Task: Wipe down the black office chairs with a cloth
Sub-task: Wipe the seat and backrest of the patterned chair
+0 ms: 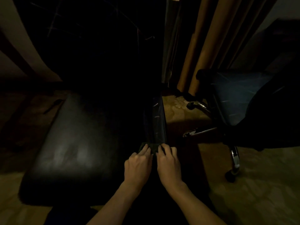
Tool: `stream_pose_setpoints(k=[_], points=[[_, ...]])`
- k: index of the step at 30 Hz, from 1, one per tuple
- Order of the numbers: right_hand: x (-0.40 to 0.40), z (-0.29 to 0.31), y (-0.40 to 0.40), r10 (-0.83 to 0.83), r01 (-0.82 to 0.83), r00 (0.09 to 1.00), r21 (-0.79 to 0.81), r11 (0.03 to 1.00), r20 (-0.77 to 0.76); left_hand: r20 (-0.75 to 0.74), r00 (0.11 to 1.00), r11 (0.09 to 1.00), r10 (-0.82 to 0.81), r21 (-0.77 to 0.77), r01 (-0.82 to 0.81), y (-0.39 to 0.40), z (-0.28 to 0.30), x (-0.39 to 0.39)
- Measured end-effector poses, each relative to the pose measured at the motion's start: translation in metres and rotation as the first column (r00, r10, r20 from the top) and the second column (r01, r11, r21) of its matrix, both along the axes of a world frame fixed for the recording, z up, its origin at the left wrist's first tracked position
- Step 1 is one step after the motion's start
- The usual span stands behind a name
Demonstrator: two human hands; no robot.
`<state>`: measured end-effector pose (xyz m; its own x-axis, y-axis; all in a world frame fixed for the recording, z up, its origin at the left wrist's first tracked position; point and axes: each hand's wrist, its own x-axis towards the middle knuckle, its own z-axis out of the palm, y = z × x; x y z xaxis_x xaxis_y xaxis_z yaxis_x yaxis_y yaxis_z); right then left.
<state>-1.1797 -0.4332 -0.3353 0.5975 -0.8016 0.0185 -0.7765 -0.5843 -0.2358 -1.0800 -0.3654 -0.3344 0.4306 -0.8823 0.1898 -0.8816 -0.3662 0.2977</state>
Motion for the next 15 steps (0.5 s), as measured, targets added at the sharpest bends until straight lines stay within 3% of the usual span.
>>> stream_pose_setpoints(k=[10, 15], points=[[0.060, -0.001, -0.098, 0.073, -0.073, 0.997, -0.015, 0.997, -0.011, 0.027, 0.994, 0.982, 0.107, 0.155, -0.110, -0.099, -0.004, 0.052], [0.098, -0.002, -0.155, 0.129, -0.129, 0.992, -0.081, 0.988, -0.002, 0.062, 0.989, 0.982, 0.137, 0.126, -0.144, -0.157, -0.006, 0.088]])
